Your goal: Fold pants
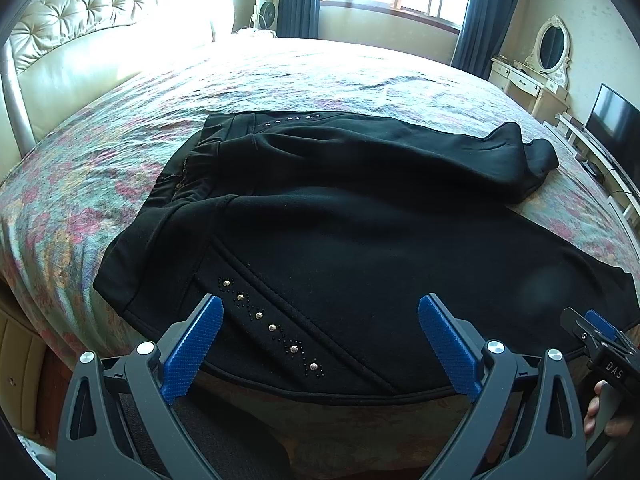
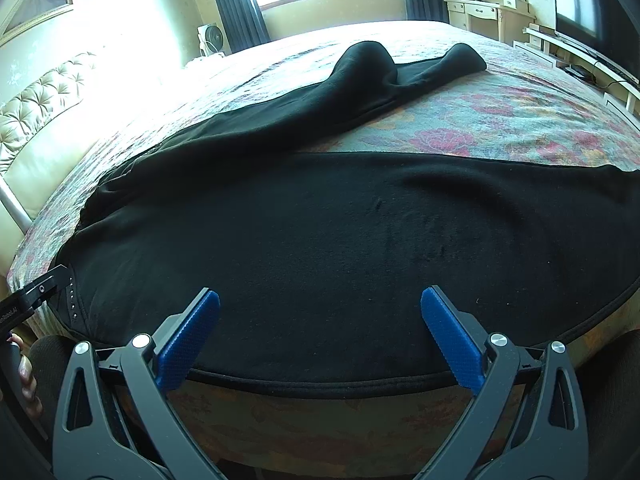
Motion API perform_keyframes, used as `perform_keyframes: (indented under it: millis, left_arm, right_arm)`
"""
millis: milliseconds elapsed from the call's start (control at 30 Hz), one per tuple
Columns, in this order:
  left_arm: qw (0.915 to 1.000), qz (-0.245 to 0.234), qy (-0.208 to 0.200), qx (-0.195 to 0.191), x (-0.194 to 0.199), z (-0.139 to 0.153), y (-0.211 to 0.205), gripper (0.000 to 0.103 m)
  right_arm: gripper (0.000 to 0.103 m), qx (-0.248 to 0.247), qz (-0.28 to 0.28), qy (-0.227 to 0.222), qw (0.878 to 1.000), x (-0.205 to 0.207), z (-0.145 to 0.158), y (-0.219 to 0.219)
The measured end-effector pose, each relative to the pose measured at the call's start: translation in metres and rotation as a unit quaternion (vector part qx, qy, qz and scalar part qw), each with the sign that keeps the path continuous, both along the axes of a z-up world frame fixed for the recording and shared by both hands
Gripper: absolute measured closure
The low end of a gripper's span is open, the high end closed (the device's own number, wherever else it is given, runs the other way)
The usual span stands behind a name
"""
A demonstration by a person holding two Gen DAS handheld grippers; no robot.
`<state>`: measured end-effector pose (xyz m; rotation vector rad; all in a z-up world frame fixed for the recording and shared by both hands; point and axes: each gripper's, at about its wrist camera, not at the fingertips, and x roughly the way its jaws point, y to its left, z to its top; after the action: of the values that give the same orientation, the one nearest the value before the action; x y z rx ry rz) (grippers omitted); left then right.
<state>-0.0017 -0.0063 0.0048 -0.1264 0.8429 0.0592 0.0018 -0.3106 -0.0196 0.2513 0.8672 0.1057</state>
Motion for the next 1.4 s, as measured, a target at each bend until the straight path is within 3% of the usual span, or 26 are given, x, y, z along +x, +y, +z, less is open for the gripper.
perform_keyframes:
  millis: [700,767,933,1133,1233,1400]
  left_arm:
    - [0.9996,-0.028,0.005,-0.008,-0.001,0.004,-0.003,0.006]
    - [0.9988,-0.032,0.003,-0.039,-0.003,0.005,-0.003,0.006]
    - [0.9992,-0.039,0.005,-0.012,-0.002,0.003,-0.008,0.006]
    - [0.9986,-0.05,-0.001,-0.018,-0.004,0.003,-0.011,0.006]
    - [0.9975,-0.064,0.008,-0.031,-0.003,0.004,-0.01,0.006]
    - [0.9928,-0.07,0.004,-0.097,0.009,0.017,0.017,0.006]
  right_arm:
    - [0.002,-0.004,-0.013,0.002,1.0,0.002,0.001,-0.009]
    - [0.002,-0.005,-0.013,0.002,1.0,0.002,0.001,-0.009]
    - [0.002,-0.005,-0.015,0.003,1.0,0.005,0.001,-0.011]
    - [0.002,-0.005,-0.016,0.002,1.0,0.01,0.001,-0.013]
    - [0.002,-0.006,-0.012,0.006,1.0,0.015,0.001,-0.011]
    - [0.002,0.002,0.002,0.012,1.0,0.025,0.004,-0.004]
